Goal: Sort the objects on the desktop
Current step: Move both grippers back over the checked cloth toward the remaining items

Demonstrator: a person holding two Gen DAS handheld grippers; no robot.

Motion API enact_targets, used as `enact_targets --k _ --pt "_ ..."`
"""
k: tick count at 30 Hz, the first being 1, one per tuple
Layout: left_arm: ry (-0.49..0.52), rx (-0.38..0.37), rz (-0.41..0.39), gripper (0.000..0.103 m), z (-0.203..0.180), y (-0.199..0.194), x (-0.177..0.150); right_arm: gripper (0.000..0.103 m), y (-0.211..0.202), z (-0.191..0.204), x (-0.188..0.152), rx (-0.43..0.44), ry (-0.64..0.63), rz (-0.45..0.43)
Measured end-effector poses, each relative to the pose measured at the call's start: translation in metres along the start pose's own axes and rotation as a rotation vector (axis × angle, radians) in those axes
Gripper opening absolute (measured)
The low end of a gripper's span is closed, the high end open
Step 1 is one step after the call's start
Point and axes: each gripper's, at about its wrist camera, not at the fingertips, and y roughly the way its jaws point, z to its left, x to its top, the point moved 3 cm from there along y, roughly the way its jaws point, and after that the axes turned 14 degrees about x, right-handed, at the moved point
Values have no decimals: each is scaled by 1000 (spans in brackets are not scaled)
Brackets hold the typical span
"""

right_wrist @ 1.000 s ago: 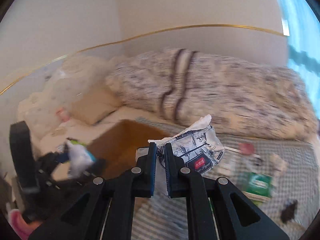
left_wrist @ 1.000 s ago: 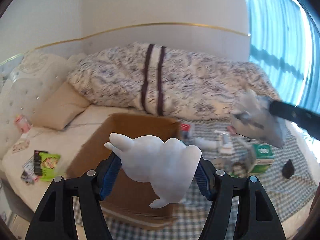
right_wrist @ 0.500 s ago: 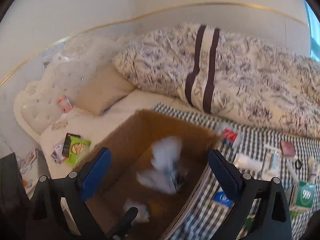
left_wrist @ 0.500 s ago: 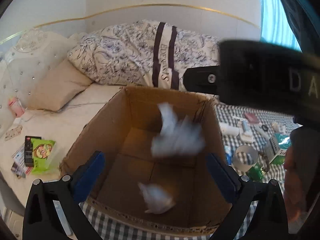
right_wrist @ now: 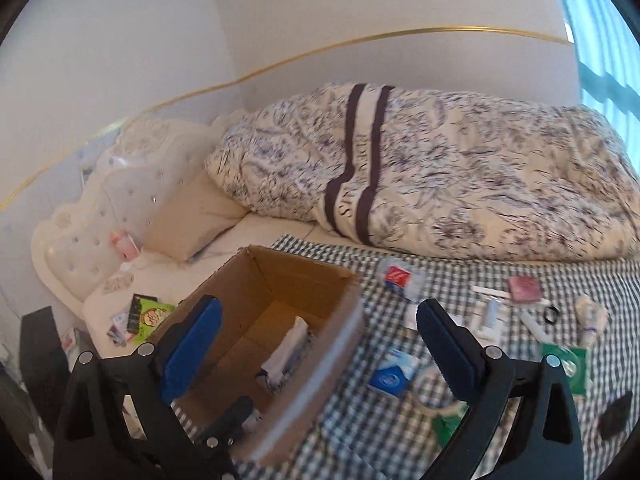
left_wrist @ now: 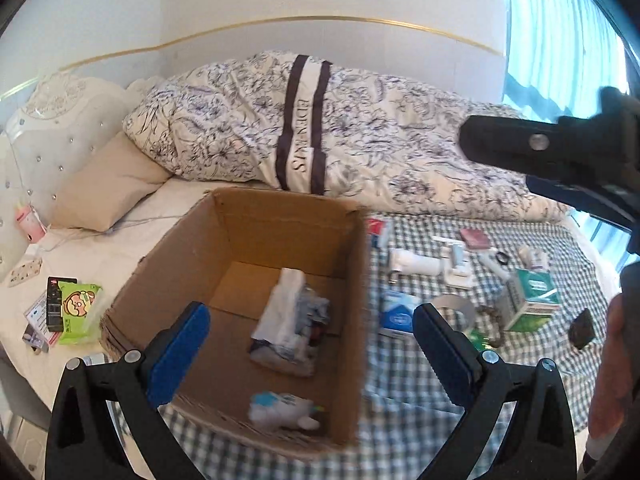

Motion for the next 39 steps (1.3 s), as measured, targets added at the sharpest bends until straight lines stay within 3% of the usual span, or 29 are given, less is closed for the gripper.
enact_targets --k 4,9,15,18,21,28,39 --pt "-22 -55 -8 103 -42 -26 -22 99 -63 -29 -20 -90 -2 -36" --pt "12 -67 38 103 -98 -32 -59 99 -120 -82 -61 -235 36 -25" --pt "43 -66 114 103 -144 -31 -81 99 -174 -155 -100 -309 169 -36" --pt "50 -71 103 103 -160 -39 -77 99 -198 -177 -109 -337 198 -58" --pt "53 -65 87 103 -173 -41 -75 99 -207 -198 -114 -383 227 -52" --pt "55 -45 144 103 -196 -12 -81 99 -212 -254 -146 -462 288 -5" --pt "74 1 203 103 -227 44 -100 99 -175 -318 -181 -519 351 103"
